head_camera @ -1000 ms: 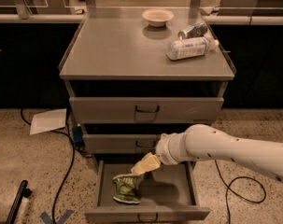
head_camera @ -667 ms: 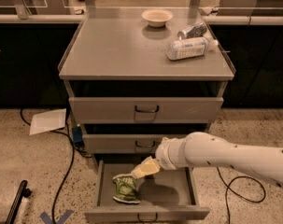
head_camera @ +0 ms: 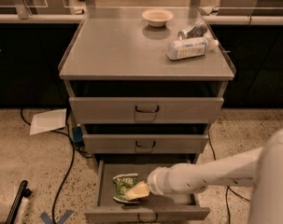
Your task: Pick green jalapeno chip bag from bottom drawer and place on counter
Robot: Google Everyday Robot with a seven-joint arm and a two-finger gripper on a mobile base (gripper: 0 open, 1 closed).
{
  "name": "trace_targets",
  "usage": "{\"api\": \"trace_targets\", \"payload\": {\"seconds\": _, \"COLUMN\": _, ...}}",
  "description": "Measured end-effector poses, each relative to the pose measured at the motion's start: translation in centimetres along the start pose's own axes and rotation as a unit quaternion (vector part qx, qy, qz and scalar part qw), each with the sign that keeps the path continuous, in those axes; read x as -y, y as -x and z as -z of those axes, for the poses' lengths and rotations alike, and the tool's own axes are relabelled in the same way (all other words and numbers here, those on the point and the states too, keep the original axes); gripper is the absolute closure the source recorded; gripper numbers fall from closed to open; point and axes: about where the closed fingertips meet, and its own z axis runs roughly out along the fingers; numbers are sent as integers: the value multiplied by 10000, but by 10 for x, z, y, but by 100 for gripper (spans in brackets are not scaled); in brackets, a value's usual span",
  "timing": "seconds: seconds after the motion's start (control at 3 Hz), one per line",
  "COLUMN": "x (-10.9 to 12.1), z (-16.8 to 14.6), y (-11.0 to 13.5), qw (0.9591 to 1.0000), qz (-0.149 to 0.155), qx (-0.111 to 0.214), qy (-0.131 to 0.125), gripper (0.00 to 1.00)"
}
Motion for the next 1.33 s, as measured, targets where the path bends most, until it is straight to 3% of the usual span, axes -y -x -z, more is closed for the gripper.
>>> {"api": "trace_targets", "payload": {"seconds": 0.67, "x": -6, "z": -115, "y": -39, "qw": 9977, "qz": -419, "qx": -167, "qy": 497, "gripper": 0}}
{"api": "trace_targets", "payload": {"seconds": 1.0, "x": -14, "z": -159, "y": -52, "qw": 9933, "qz": -549, "qx": -119, "qy": 1011, "gripper": 0}}
{"api": "trace_targets", "payload": {"seconds": 1.33, "x": -9, "z": -172, "y": -52, "qw": 9905, "qz": -691, "qx": -191, "qy": 1176, "gripper": 0}}
